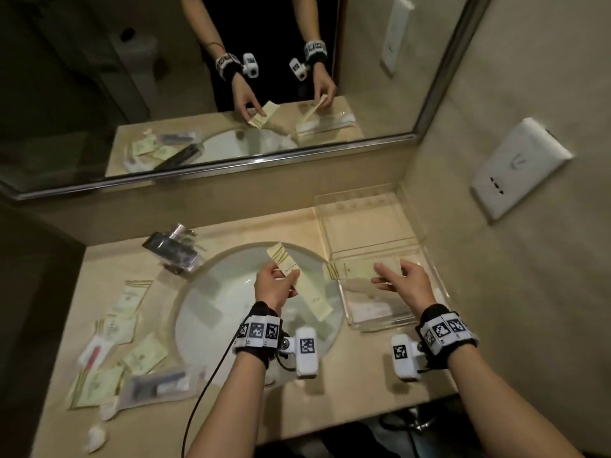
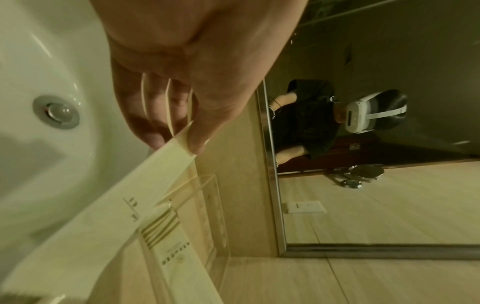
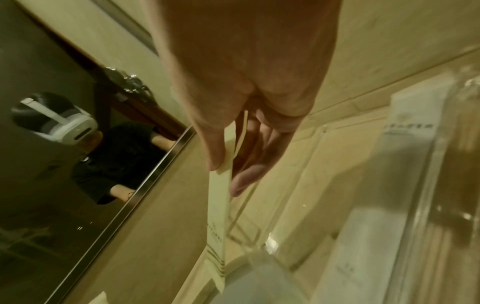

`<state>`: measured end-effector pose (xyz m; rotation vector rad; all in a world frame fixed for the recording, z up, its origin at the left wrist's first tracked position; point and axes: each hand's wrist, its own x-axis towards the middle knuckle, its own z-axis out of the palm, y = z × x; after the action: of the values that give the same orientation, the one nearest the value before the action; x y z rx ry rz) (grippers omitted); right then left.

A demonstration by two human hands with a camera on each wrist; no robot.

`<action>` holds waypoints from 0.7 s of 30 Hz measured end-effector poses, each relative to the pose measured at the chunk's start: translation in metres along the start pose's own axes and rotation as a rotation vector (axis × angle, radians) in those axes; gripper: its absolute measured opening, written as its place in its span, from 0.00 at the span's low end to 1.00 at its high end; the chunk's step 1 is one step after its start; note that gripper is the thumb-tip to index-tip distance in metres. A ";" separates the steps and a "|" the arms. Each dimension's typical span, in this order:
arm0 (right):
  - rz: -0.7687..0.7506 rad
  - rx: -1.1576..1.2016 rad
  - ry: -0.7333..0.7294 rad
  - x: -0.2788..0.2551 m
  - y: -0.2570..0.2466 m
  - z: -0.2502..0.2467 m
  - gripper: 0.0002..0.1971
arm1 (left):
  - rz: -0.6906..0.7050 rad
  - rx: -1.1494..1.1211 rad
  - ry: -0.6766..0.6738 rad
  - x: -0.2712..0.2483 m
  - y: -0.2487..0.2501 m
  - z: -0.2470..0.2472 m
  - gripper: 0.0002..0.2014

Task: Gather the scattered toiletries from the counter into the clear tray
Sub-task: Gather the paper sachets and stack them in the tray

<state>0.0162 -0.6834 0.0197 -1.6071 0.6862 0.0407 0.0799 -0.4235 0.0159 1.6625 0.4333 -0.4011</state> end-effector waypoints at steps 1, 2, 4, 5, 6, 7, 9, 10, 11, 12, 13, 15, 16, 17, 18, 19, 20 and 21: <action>0.023 0.013 0.011 0.006 0.003 -0.010 0.23 | -0.015 -0.004 -0.006 0.000 -0.001 0.012 0.18; 0.047 0.031 0.026 0.013 0.007 -0.019 0.23 | -0.025 -0.009 -0.012 0.000 -0.002 0.023 0.17; 0.099 0.075 0.064 0.026 0.016 -0.032 0.27 | -0.043 -0.022 -0.023 -0.003 -0.003 0.041 0.16; 0.117 0.090 0.081 0.032 0.020 -0.037 0.31 | -0.053 -0.027 -0.024 -0.004 -0.003 0.047 0.16; 0.149 0.095 0.092 0.039 0.027 -0.041 0.33 | -0.065 -0.032 -0.022 -0.005 -0.004 0.053 0.16; 0.172 0.089 0.101 0.045 0.032 -0.044 0.34 | -0.078 -0.039 -0.017 -0.005 -0.004 0.057 0.15; 0.218 0.067 0.098 0.056 0.042 -0.044 0.33 | -0.102 -0.046 0.000 -0.005 -0.005 0.062 0.15; 0.250 0.076 0.096 0.062 0.045 -0.043 0.31 | -0.108 -0.044 0.008 -0.005 -0.005 0.063 0.15; 0.267 0.091 0.093 0.067 0.047 -0.042 0.31 | -0.109 -0.034 0.016 -0.005 -0.006 0.064 0.15; 0.294 0.100 0.093 0.074 0.051 -0.041 0.34 | -0.105 -0.027 0.021 -0.004 -0.007 0.065 0.15; 0.296 0.110 0.094 0.080 0.056 -0.039 0.43 | -0.100 -0.022 0.028 -0.002 -0.008 0.064 0.15; 0.307 0.065 0.098 0.091 0.065 -0.035 0.56 | -0.092 -0.015 0.046 0.000 -0.008 0.064 0.13; 0.318 0.069 0.098 0.091 0.061 -0.030 0.53 | -0.094 -0.013 0.054 0.001 -0.009 0.064 0.12; 0.335 0.085 0.093 0.089 0.055 -0.027 0.45 | -0.099 -0.011 0.060 0.003 -0.010 0.065 0.12; 0.362 0.099 0.109 0.085 0.047 -0.025 0.37 | -0.101 -0.008 0.060 0.004 -0.011 0.065 0.11; 0.372 0.098 0.133 0.086 0.045 -0.024 0.32 | -0.100 -0.002 0.055 0.004 -0.011 0.066 0.11; 0.394 0.104 0.146 0.086 0.042 -0.023 0.31 | -0.101 -0.001 0.048 0.004 -0.012 0.067 0.10; 0.401 0.111 0.153 0.089 0.043 -0.022 0.32 | -0.105 -0.001 0.042 0.004 -0.012 0.069 0.08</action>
<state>0.0617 -0.7386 -0.0520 -1.3553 1.1037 0.1716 0.0766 -0.4901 -0.0058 1.6538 0.5535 -0.4440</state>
